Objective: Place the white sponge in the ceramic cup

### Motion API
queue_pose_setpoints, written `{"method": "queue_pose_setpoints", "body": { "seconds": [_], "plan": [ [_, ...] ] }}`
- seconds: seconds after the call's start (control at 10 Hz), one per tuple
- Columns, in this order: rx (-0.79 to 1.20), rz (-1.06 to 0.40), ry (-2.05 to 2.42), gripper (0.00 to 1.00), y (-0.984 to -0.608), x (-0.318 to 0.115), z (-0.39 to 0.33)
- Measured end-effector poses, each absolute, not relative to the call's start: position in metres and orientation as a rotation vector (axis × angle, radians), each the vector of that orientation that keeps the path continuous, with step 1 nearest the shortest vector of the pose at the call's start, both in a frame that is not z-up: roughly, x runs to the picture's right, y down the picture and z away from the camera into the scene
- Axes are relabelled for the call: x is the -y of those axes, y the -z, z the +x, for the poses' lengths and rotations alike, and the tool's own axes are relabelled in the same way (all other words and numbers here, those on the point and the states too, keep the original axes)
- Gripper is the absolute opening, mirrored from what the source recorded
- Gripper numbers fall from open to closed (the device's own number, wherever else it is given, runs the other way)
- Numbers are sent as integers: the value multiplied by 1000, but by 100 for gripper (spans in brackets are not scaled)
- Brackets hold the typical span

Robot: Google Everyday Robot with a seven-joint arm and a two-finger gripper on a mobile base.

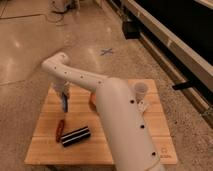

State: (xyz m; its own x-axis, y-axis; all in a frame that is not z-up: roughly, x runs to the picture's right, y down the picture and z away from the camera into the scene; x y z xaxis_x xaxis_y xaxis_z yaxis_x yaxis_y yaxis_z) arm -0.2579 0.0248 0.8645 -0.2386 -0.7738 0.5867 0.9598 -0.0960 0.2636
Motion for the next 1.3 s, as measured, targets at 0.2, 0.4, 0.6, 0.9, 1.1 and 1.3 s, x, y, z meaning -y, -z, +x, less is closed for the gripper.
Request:
{"method": "queue_pose_setpoints", "body": {
  "seconds": [0.2, 0.4, 0.6, 0.9, 1.1, 1.3],
  "plan": [
    [719, -275, 1650, 0, -858, 1, -258],
    [720, -202, 1622, 0, -852, 27, -250],
    [722, -158, 1617, 0, -840, 44, -243],
    [725, -158, 1621, 0, -839, 43, -245],
    [723, -158, 1618, 0, -840, 44, -243],
    [722, -161, 1620, 0, -840, 44, -243]
  ]
}}
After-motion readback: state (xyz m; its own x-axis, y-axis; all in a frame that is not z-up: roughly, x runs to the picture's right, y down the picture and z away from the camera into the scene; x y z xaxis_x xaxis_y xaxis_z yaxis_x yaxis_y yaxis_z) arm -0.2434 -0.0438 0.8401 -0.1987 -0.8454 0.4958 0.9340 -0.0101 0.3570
